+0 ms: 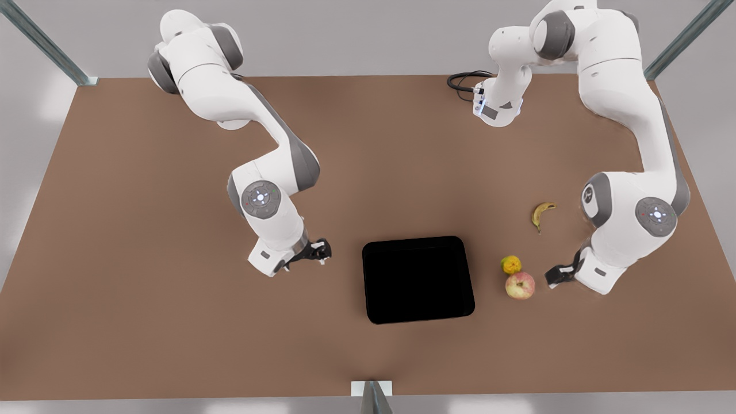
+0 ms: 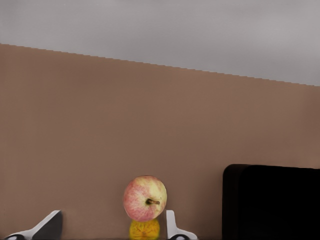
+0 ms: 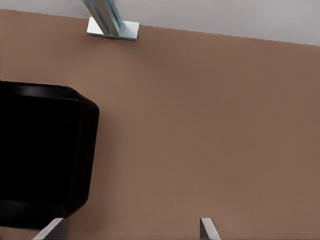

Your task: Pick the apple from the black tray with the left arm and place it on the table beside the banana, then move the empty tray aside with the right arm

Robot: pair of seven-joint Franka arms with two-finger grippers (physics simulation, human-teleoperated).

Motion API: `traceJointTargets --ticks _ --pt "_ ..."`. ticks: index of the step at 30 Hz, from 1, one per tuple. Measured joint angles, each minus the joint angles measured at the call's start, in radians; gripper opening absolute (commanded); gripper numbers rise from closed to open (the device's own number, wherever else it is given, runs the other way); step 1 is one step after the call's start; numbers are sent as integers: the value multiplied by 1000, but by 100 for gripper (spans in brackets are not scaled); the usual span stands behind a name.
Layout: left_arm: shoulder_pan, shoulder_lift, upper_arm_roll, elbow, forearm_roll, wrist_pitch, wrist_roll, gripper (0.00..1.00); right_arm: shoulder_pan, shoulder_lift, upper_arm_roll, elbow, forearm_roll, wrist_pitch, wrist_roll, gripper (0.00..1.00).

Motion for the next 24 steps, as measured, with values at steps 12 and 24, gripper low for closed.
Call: traceJointTargets --ticks 12,24 --pt "5 -226 -5 -178 -4 -116 154 100 51 157 68 17 -1 192 179 100" --pt "6 -227 -2 -178 -2 -129 234 100 83 335 63 134 -3 332 276 99"
